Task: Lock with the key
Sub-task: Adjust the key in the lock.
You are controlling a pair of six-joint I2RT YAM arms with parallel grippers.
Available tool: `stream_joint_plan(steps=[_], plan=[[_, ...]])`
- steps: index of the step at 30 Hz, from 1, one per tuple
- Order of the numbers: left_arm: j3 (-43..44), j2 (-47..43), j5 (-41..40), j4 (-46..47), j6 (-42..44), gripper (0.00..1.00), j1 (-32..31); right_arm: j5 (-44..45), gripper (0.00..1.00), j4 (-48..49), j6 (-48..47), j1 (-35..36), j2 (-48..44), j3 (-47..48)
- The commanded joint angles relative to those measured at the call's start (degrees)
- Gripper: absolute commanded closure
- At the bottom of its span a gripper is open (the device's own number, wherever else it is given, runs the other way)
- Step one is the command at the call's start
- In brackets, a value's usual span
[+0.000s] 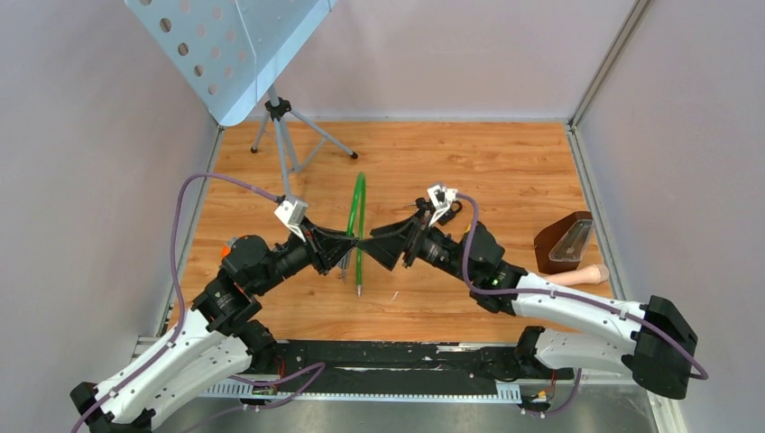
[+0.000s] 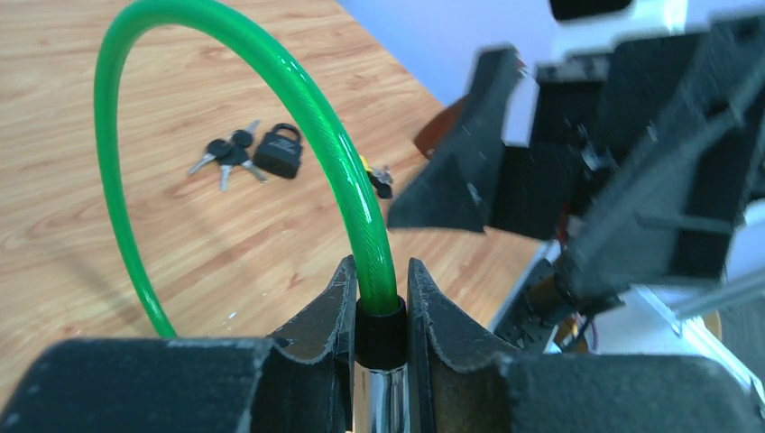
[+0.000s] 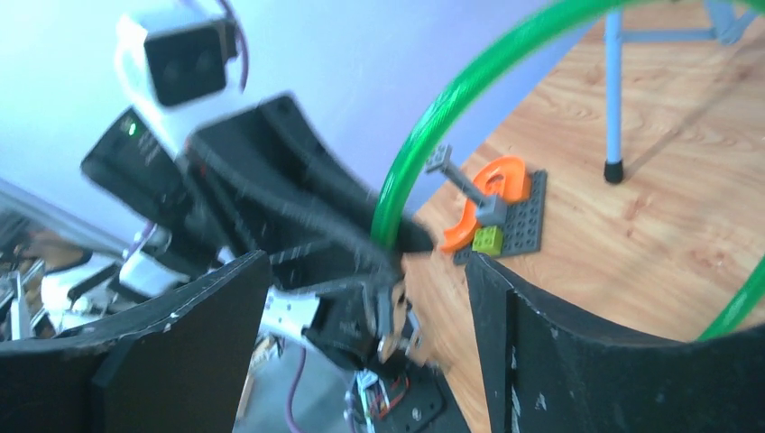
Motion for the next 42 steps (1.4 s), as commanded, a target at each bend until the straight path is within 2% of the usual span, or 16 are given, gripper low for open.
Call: stream_joint_plan(steps=[1, 6, 8, 9, 12, 13, 14, 15, 16, 17, 19, 21, 24, 29, 38, 42], plan=[[5.53, 0.61, 12.02, 3.27, 6.38, 1.0, 0.09, 8.2, 0.2, -11.52, 0.7, 0.11, 3.33, 10.13], [7.56, 2.25, 20.35, 3.23, 8.1, 1.0, 0.09, 8.88, 0.22, -10.57, -0.65, 0.1, 7.74, 15.11], [7.75, 2.41, 22.61, 3.23, 8.1, 1.0, 0.09, 9.47, 0.28, -10.28, -0.07, 0.1, 8.88, 16.04], [7.84, 2.4, 23.41, 3.23, 8.09, 1.0, 0.09, 9.58, 0.36, -9.58, 0.22, 0.1, 9.08, 16.08], [8.21, 2.35, 23.0, 1.75, 7.82, 1.0, 0.09, 11.59, 0.76, -7.99, 0.94, 0.19, 8.96, 15.71], [8.53, 2.46, 22.56, 1.13, 7.43, 0.96, 0.09, 12.72, 0.89, -8.55, 0.88, 0.26, 8.95, 16.13], [8.74, 2.7, 21.2, -0.09, 7.22, 0.91, 0.09, 13.82, 0.98, -10.03, 0.54, 0.28, 9.06, 17.07], [9.23, 2.94, 20.26, -0.72, 6.78, 0.82, 0.09, 15.03, 1.0, -12.05, -0.32, 0.51, 9.37, 18.57], [9.44, 3.43, 18.32, -2.07, 6.59, 0.75, 0.09, 16.6, 1.0, -14.5, -1.31, 0.81, 9.83, 20.21], [9.82, 3.75, 17.32, -2.76, 6.18, 0.58, 0.09, 18.03, 1.0, -16.78, -2.53, 1.26, 10.38, 21.97], [10.17, 4.7, 14.88, -4.17, 5.66, 0.44, 0.09, 22.29, 1.0, -21.47, -4.16, 2.37, 11.66, 25.55], [10.3, 5.66, 13.22, -4.52, 4.93, 0.36, 0.09, 27.05, 1.0, -26.97, -4.28, 3.53, 13.62, 30.02], [10.6, 7.06, 10.08, -4.23, 4.31, 0.32, 0.09, 33.53, 1.0, -36.74, -2.11, 4.87, 16.16, 35.26], [10.55, 9.26, 7.1, -3.01, 5.32, 0.3, 0.09, 40.21, 1.0, -44.99, 1.07, 6.5, 18.72, 40.6], [9.42, 12.36, 5.45, -2.22, 5.0, 0.4, 0.09, 43.53, 1.0, -48.1, 1.55, 6.89, 19.64, 43.32], [8.42, 13.59, 3.96, -0.81, 3.05, 0.31, 0.09, 44.16, 1.0, -49.39, 2.21, 6.96, 19.95, 44.19]])
